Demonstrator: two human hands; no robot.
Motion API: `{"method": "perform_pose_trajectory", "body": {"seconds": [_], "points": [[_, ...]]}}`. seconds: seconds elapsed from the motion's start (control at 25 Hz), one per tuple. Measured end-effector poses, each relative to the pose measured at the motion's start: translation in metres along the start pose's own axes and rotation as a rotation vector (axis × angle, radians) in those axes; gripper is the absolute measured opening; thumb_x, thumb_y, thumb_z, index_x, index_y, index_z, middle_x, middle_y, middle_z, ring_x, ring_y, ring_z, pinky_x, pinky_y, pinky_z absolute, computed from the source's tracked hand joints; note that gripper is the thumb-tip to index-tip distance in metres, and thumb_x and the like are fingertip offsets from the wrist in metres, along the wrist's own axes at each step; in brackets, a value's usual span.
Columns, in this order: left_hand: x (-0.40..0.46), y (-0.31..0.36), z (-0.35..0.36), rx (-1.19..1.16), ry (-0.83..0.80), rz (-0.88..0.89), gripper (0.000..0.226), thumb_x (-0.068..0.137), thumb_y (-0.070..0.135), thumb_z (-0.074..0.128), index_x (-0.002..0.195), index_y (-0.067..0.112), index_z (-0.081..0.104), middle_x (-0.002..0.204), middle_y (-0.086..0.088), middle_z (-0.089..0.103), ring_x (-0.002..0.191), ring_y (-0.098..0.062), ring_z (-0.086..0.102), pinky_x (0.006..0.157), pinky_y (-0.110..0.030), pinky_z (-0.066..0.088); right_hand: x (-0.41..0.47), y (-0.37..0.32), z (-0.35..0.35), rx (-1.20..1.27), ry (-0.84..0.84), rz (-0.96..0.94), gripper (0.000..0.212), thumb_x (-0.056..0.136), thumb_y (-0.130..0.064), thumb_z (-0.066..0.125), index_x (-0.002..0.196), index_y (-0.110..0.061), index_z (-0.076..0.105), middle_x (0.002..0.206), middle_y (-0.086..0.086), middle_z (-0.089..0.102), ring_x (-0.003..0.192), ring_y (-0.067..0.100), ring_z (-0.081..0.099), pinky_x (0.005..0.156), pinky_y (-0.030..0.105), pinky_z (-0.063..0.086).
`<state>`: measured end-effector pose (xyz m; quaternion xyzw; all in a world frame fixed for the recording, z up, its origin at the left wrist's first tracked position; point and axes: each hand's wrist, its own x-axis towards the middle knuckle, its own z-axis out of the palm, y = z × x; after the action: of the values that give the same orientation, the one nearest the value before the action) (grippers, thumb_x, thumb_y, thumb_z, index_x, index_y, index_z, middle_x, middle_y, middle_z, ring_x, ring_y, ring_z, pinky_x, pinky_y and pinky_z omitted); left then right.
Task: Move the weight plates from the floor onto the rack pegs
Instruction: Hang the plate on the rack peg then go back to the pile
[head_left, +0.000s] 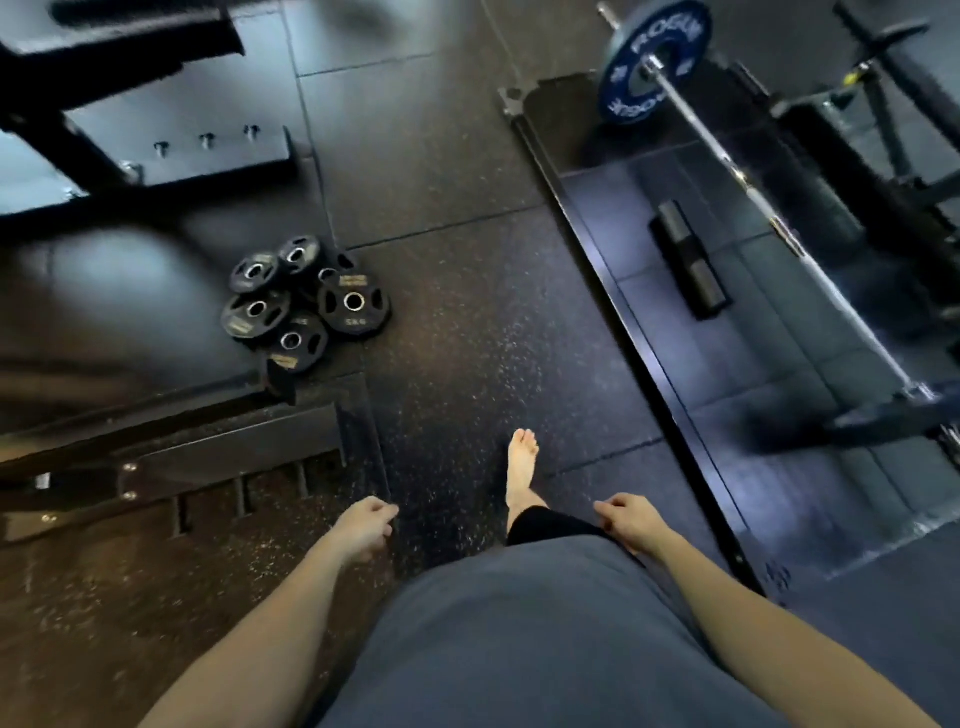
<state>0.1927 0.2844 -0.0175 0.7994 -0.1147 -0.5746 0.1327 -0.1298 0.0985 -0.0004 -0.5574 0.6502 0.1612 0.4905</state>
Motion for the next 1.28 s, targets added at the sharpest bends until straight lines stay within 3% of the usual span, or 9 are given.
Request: {"method": "perform_pose_trajectory", "body": {"seconds": [0.12, 0.24, 0.4, 0.56, 0.64, 0.76, 0.84, 0.96, 1.28], "points": [[0.01, 0.036, -0.023, -0.112, 0.044, -0.101, 0.03, 0.101, 0.035, 0.047, 0.115, 0.01, 0.058, 0.099, -0.007, 0.061, 0.079, -0.02, 0.058, 0.064, -0.031, 0.046, 0.065, -0.09, -0.046, -0.124, -0.059, -0.052, 0.031, 0.094, -0.024, 0.059, 0.066, -0.011, 0.059, 0.064, 0.005, 0.06, 0.062, 0.02, 0.055, 0.064, 0.036, 0.048], [0.033, 0.074, -0.057, -0.286, 0.176, -0.178, 0.027, 0.1, 0.033, 0.052, 0.113, 0.013, 0.063, 0.113, -0.009, 0.063, 0.098, -0.022, 0.059, 0.079, -0.032, 0.049, 0.122, -0.194, -0.08, -0.173, -0.153, -0.059, 0.022, 0.096, -0.026, 0.056, 0.077, -0.014, 0.059, 0.069, 0.004, 0.06, 0.059, 0.018, 0.053, 0.052, 0.028, 0.044], [0.078, 0.118, -0.112, -0.465, 0.282, -0.227, 0.027, 0.098, 0.036, 0.053, 0.11, 0.016, 0.067, 0.109, -0.005, 0.065, 0.102, -0.022, 0.06, 0.086, -0.035, 0.049, 0.183, -0.329, -0.096, -0.366, -0.197, -0.184, 0.022, 0.096, -0.027, 0.056, 0.079, -0.013, 0.058, 0.066, 0.005, 0.058, 0.054, 0.019, 0.053, 0.046, 0.024, 0.04], [0.154, 0.157, -0.196, -0.623, 0.284, -0.218, 0.027, 0.096, 0.033, 0.055, 0.107, 0.011, 0.065, 0.104, -0.01, 0.069, 0.101, -0.027, 0.064, 0.08, -0.036, 0.051, 0.236, -0.457, -0.073, -0.428, -0.237, -0.245, 0.022, 0.097, -0.027, 0.055, 0.081, -0.014, 0.059, 0.066, 0.003, 0.058, 0.057, 0.019, 0.053, 0.048, 0.025, 0.041], [0.182, 0.178, -0.252, -0.603, 0.287, -0.197, 0.026, 0.096, 0.034, 0.055, 0.105, 0.011, 0.065, 0.102, -0.011, 0.07, 0.095, -0.028, 0.065, 0.083, -0.038, 0.052, 0.244, -0.511, -0.057, -0.419, -0.241, -0.23, 0.021, 0.098, -0.026, 0.054, 0.082, -0.013, 0.059, 0.074, 0.005, 0.062, 0.063, 0.02, 0.056, 0.05, 0.025, 0.041], [0.217, 0.205, -0.33, -0.607, 0.25, -0.216, 0.025, 0.096, 0.035, 0.054, 0.104, 0.014, 0.064, 0.089, -0.006, 0.069, 0.078, -0.023, 0.062, 0.067, -0.032, 0.049, 0.259, -0.593, -0.028, -0.407, -0.27, -0.179, 0.02, 0.099, -0.024, 0.053, 0.083, -0.012, 0.057, 0.081, 0.008, 0.062, 0.069, 0.021, 0.056, 0.053, 0.026, 0.041], [0.248, 0.216, -0.373, -0.575, 0.243, -0.222, 0.025, 0.096, 0.034, 0.053, 0.104, 0.013, 0.064, 0.089, -0.006, 0.069, 0.081, -0.025, 0.064, 0.07, -0.035, 0.05, 0.282, -0.641, -0.007, -0.399, -0.275, -0.169, 0.018, 0.098, -0.023, 0.054, 0.084, -0.013, 0.058, 0.083, 0.01, 0.063, 0.071, 0.02, 0.057, 0.055, 0.028, 0.042], [0.3, 0.222, -0.413, -0.522, 0.233, -0.232, 0.025, 0.094, 0.037, 0.053, 0.104, 0.017, 0.064, 0.106, -0.009, 0.07, 0.105, -0.031, 0.064, 0.093, -0.042, 0.051, 0.328, -0.686, 0.028, -0.396, -0.295, -0.139, 0.017, 0.098, -0.027, 0.054, 0.094, -0.012, 0.061, 0.089, 0.008, 0.066, 0.077, 0.019, 0.06, 0.061, 0.03, 0.047], [0.54, 0.221, -0.433, -0.405, 0.247, -0.276, 0.029, 0.094, 0.033, 0.052, 0.114, 0.015, 0.063, 0.115, -0.007, 0.066, 0.112, -0.028, 0.059, 0.1, -0.039, 0.046, 0.566, -0.714, 0.173, -0.341, -0.311, 0.002, 0.017, 0.097, -0.025, 0.052, 0.083, -0.019, 0.058, 0.093, 0.009, 0.067, 0.081, 0.02, 0.061, 0.07, 0.033, 0.052]]}}
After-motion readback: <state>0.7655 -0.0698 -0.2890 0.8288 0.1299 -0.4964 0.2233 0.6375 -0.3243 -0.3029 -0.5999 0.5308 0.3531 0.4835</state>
